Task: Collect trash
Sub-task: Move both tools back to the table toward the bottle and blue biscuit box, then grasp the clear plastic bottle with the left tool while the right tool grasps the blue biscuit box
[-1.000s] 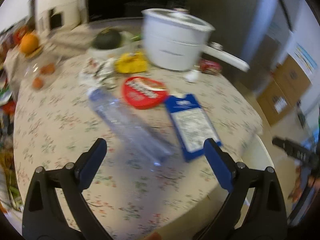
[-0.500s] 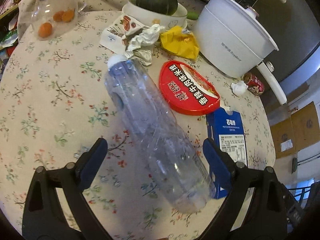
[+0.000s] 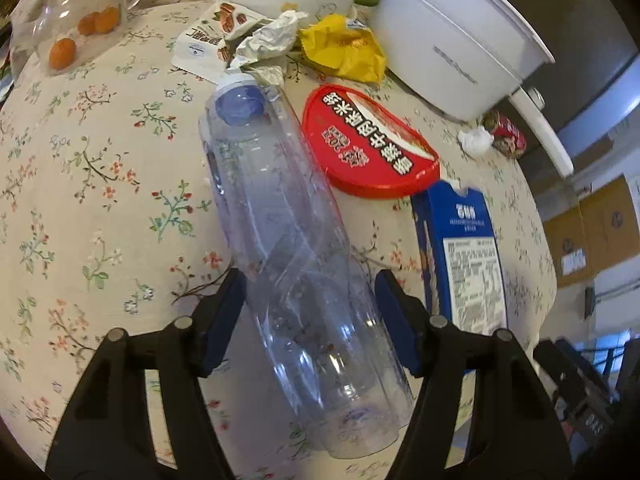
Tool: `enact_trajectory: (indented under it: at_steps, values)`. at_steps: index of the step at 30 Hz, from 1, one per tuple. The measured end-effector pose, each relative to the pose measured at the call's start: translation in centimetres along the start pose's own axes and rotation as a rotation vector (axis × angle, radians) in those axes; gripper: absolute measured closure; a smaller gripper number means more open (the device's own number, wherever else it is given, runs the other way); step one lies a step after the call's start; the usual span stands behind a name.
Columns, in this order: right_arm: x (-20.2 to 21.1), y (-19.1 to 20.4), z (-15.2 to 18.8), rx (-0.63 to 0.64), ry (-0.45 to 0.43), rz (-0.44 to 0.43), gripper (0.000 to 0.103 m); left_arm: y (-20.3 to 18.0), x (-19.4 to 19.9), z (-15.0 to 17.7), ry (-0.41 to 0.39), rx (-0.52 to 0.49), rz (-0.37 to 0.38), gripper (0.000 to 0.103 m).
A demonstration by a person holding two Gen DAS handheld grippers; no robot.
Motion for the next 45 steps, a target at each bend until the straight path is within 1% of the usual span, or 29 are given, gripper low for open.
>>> enact_trajectory:
  at_steps: [3,6,11,15,22,34,35,36,37,40,45]
  values:
    - [-0.6,1.0,0.1,0.031,0.008,-0.017,0.019,0.4,0.7,0.4,0.023,-0.043,0.003,0.037]
    - [-1.4,2.3,0.2,0.06,0.019,-0.038,0.018,1.0,1.6,0.7,0.033,-0.061,0.015,0.037]
    - [-3.0,4.3,0.3,0.125,0.031,-0.045,0.016,2.0,3.8,1.3,0.029,-0.107,0.022,0.037]
    - [-4.1,5.4,0.5,0.168,0.043,-0.057,0.014,2.9,5.0,1.7,0.024,-0.124,0.025,0.037]
    - [-5.5,6.6,0.5,0.244,0.038,-0.012,0.009,4.2,6.5,2.4,0.013,-0.128,0.032,0.037]
    - [-5.8,6.9,0.4,0.279,0.011,0.041,0.008,4.9,8.5,3.3,-0.012,-0.139,0.052,0.037]
    - [-6.1,6.8,0.4,0.28,0.017,0.045,0.006,4.9,8.5,3.3,-0.012,-0.14,0.052,0.037]
    - [-6.3,6.6,0.5,0.278,0.024,0.049,0.001,5.0,8.6,3.3,-0.012,-0.139,0.052,0.037]
    - [-6.7,6.4,0.6,0.273,0.033,0.055,0.001,5.1,8.6,3.3,-0.012,-0.136,0.052,0.037]
    - [-7.3,6.0,0.7,0.25,0.051,0.051,0.001,5.1,8.6,3.3,-0.013,-0.131,0.054,0.037]
    - [-7.4,5.8,0.7,0.237,0.046,0.031,0.002,5.1,8.8,3.3,-0.019,-0.134,0.059,0.037]
Point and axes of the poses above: each gripper's, at about its wrist camera, not at the fingertips, and x roughly against the way its jaws point, y to its left, z to its underside, the point moved 3 cm from there along -x, roughly the way its jaws point, and after that the axes turned 3 degrees about z, right-handed, at the moved point
